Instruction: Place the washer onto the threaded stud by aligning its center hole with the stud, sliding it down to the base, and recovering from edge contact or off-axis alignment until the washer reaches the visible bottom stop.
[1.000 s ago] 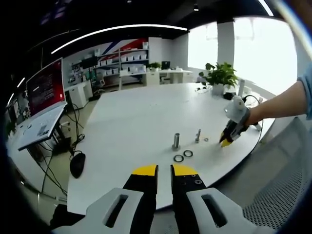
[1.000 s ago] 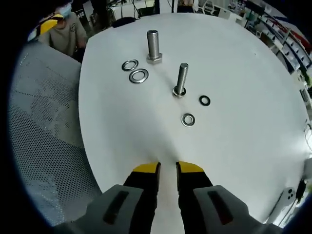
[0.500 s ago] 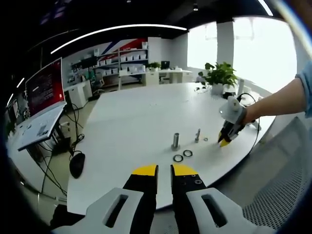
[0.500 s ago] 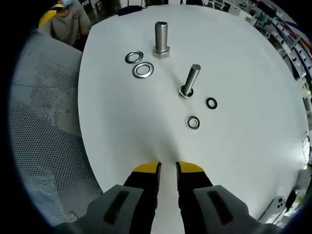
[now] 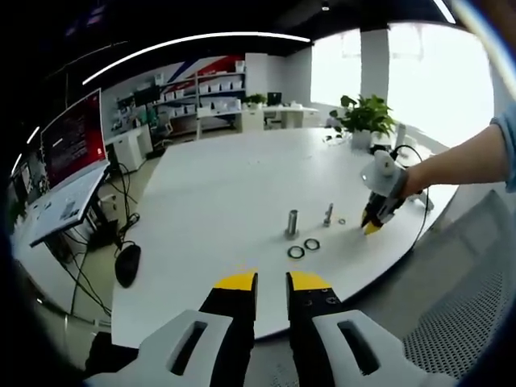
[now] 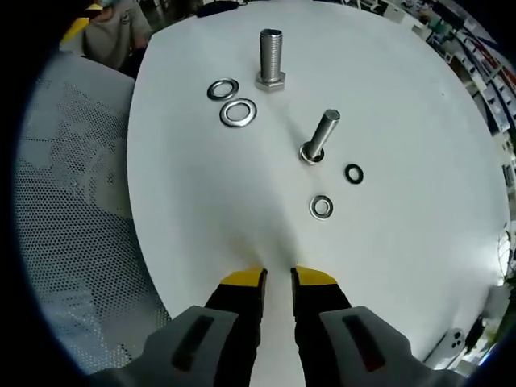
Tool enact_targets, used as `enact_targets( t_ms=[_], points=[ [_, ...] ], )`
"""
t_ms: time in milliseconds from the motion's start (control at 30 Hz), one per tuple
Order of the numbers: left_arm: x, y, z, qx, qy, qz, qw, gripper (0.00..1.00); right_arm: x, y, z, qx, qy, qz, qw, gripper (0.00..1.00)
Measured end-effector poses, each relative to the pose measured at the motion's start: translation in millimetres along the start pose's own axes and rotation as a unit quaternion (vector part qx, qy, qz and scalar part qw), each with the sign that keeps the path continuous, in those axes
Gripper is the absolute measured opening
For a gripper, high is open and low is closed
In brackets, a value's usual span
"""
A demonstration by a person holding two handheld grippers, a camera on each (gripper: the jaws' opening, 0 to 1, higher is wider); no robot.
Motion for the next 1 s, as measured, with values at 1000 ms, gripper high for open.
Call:
enact_targets(
  t_ms=[1000],
  points=[
    [2.9,-19.8,-4,-0.094,-0.006,0.003,0.9956,0.05,-1,2.4,-1,-0.001,-0.008,-0.002,1.0,0.15]
  ],
)
Point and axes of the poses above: the point that each gripper's makers call its tool centre point, and the gripper's own axes: z roughly backward along the fingers, x roughly to its right, y roughly out of its top, the point moved 6 cm from there along z, roughly backward along the fingers, and after that the axes turned 4 degrees about z, right-handed, at the moved point
